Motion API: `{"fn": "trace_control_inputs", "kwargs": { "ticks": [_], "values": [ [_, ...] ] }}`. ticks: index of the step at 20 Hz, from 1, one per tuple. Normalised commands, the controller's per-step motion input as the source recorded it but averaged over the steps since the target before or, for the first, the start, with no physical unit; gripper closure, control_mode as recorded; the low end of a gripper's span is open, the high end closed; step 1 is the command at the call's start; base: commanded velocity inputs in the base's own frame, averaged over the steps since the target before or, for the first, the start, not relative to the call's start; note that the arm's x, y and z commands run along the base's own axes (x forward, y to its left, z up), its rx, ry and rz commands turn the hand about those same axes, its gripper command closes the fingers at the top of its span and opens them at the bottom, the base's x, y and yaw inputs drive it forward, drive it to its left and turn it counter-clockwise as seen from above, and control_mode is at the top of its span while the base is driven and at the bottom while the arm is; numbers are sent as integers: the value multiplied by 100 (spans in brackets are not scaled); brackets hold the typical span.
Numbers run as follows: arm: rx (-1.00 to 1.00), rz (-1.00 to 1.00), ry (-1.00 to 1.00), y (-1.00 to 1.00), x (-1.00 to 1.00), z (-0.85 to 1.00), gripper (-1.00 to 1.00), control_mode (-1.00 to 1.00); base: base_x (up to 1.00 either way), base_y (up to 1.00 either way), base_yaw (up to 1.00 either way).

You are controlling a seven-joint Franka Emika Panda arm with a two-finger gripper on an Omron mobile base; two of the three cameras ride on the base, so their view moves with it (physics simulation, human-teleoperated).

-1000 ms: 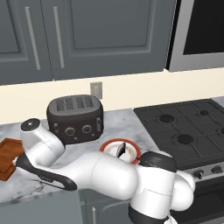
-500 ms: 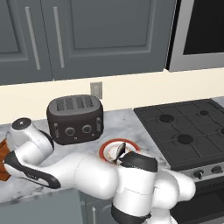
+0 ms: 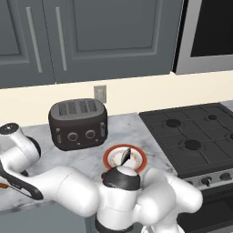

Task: Pick up the knife from the drawer and place it on the cutting board. Then place the meat from the plate to the cutting board.

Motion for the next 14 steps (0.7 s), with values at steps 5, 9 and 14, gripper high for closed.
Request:
{"fn": "trace_control_inputs", "kwargs": {
  "ticks": [5, 9, 14],
  "values": [
    [0, 8, 0, 3, 4, -18, 100, -100, 0, 0, 0],
    [0, 8, 0, 0, 8, -34, 100, -100, 0, 0, 0],
    [0, 7, 0, 2, 7, -40, 100, -100, 0, 0, 0]
  ]
}}
